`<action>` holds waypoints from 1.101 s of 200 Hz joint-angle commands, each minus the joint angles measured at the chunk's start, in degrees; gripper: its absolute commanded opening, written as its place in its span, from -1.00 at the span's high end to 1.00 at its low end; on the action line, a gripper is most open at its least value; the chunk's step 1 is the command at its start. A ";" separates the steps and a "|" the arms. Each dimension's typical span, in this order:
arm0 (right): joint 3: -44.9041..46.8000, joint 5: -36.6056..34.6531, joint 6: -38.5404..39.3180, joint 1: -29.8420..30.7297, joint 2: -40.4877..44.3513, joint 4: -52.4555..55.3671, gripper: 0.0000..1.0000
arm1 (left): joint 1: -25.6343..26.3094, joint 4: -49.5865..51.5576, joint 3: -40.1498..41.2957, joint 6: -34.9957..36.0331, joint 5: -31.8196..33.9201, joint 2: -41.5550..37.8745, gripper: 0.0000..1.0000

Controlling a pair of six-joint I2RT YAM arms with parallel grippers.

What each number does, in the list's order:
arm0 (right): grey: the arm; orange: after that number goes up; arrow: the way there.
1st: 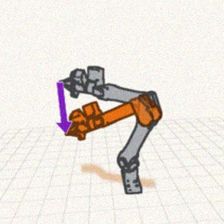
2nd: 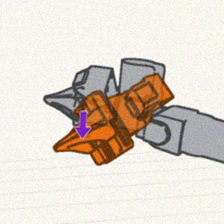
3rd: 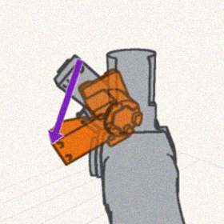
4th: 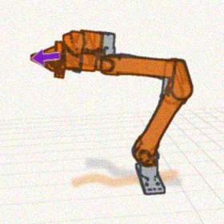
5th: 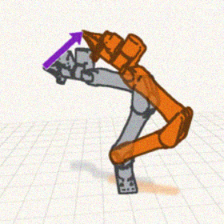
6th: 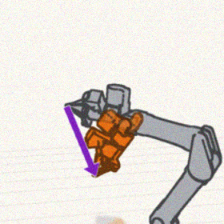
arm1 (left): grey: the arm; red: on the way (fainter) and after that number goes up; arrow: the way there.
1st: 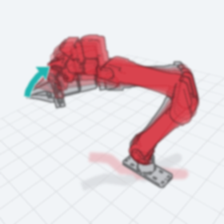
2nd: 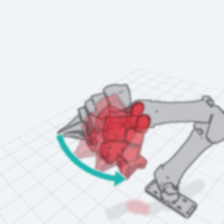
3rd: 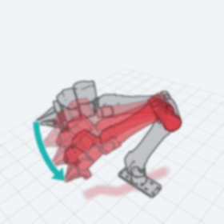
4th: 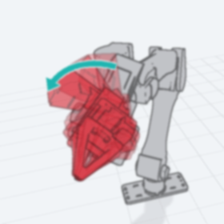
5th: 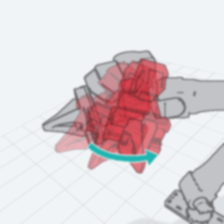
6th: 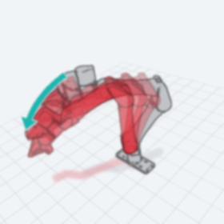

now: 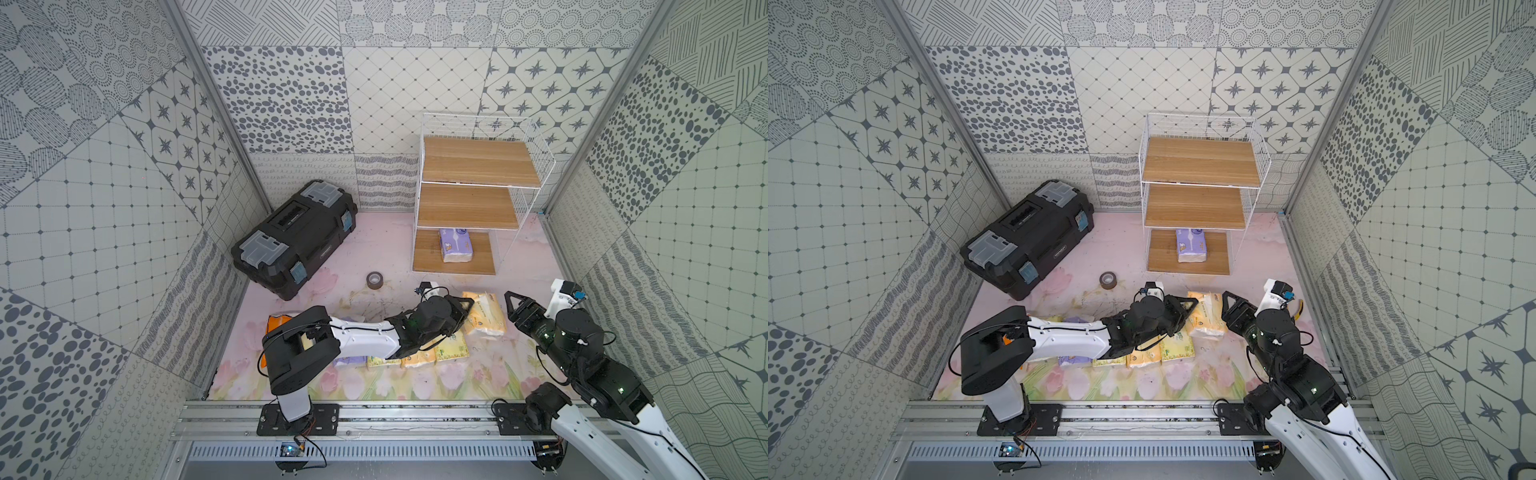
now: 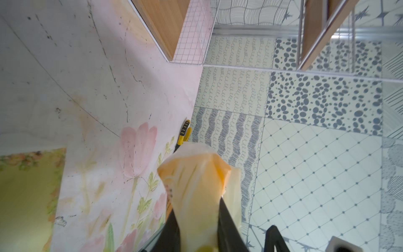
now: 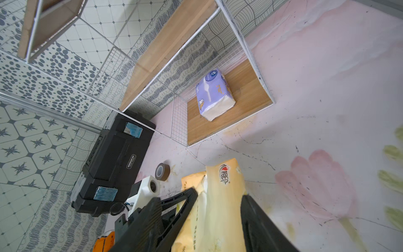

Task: Remove the tissue boxes from the shelf
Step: Pick up a box of tissues from the shelf, then place the box of tissues at the center of the board.

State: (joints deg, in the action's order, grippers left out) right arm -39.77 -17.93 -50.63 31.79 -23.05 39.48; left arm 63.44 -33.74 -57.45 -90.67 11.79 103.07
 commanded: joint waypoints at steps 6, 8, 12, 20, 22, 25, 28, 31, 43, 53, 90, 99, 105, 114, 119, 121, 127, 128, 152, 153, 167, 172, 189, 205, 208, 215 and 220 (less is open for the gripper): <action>0.80 -1.40 0.30 -0.14 2.18 1.08 -0.24 | 3.48 9.50 -6.93 16.30 4.23 4.98 0.62; 0.87 -1.40 0.19 -0.17 2.38 1.11 -0.24 | 3.65 9.62 -7.27 16.60 4.32 5.38 0.62; 0.87 -1.40 0.18 -0.15 2.59 1.14 -0.24 | 3.97 9.88 -8.04 17.36 4.58 6.08 0.62; 0.94 -1.46 -0.01 -0.15 2.95 1.44 -0.24 | 4.51 10.53 -9.81 18.58 5.13 7.84 0.62; 0.93 -1.48 -0.04 -0.17 3.06 1.53 -0.24 | 4.61 10.71 -10.21 18.71 5.27 8.35 0.62; 0.93 -1.53 -0.10 -0.15 3.22 1.62 -0.24 | 4.82 10.96 -10.89 18.97 5.34 8.97 0.62; 0.96 -1.53 -0.17 -0.16 3.28 1.71 -0.24 | 4.91 11.12 -11.45 19.14 5.35 9.61 0.62; 0.99 -1.57 -0.18 -0.15 3.39 1.80 -0.24 | 4.95 11.16 -11.98 19.20 5.27 10.21 0.62; 0.96 -1.41 -0.34 -0.15 3.53 2.08 -0.24 | 5.26 11.13 -13.92 19.26 5.36 12.81 0.62; 1.00 -1.18 -0.52 -0.15 3.63 2.26 -0.24 | 5.54 11.15 -15.32 19.49 5.93 14.71 0.61; 1.30 -0.70 -1.05 -0.13 3.88 2.70 -0.23 | 5.95 11.60 -19.55 20.22 9.36 20.08 0.59; 1.30 -0.74 -1.14 -0.19 3.95 2.69 -0.23 | 6.06 12.31 -20.12 19.94 10.27 20.97 0.59; 1.36 -0.70 -1.20 -0.17 3.98 2.70 -0.23 | 6.10 12.43 -20.40 19.74 10.72 21.44 0.58; 1.45 -0.61 -1.22 -0.15 4.00 2.68 -0.23 | 6.13 12.65 -20.70 19.66 11.31 22.12 0.52; 1.51 -0.61 -1.31 -0.11 3.97 2.70 -0.23 | 6.17 12.94 -20.82 19.58 11.63 22.37 0.47; 1.57 -0.61 -1.31 -0.14 3.97 2.70 -0.23 | 6.24 13.09 -20.87 19.59 11.77 22.42 0.45; 1.54 -0.61 -1.37 -0.18 4.00 2.70 -0.23 | 6.19 13.27 -20.86 19.53 12.14 22.55 0.42; 1.58 -0.61 -1.38 -0.17 3.99 2.70 -0.23 | 6.23 13.35 -20.86 19.55 12.21 22.58 0.41; 1.71 -0.61 -1.40 -0.11 4.00 2.70 -0.23 | 6.43 14.41 -20.26 19.74 14.43 21.64 0.10; 1.71 -0.61 -1.40 -0.08 4.03 2.66 -0.23 | 6.43 14.45 -20.21 19.74 14.59 21.51 0.08; 1.92 -0.61 -1.49 -0.16 4.00 2.67 -0.23 | 6.92 14.30 -18.77 20.14 16.85 19.58 -0.18; 1.98 -0.59 -1.49 -0.13 3.96 2.68 -0.23 | 7.04 14.33 -18.23 20.46 17.85 18.70 -0.25; 2.37 -0.61 -1.73 -0.16 3.89 2.70 -0.23 | 7.53 14.06 -15.97 21.38 20.93 15.10 -0.43; 2.77 -0.52 -2.01 -0.08 3.69 2.70 -0.23 | 7.69 13.32 -13.47 21.84 22.78 11.23 -0.49; 2.88 -0.52 -2.09 -0.14 3.54 2.64 -0.23 | 7.74 13.19 -12.95 21.92 23.04 10.41 -0.50; 3.10 -0.45 -2.19 -0.15 3.38 2.54 -0.23 | 7.83 13.01 -11.80 21.89 23.79 8.51 -0.50; 3.39 -0.44 -2.29 -0.15 3.16 2.34 -0.23 | 7.84 13.05 -10.93 21.85 24.33 7.16 -0.50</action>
State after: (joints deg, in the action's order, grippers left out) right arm -37.58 -18.46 -52.18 31.79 -19.86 43.53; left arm 70.74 -19.99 -72.53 -71.77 27.18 117.69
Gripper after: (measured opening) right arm 0.616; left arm 0.747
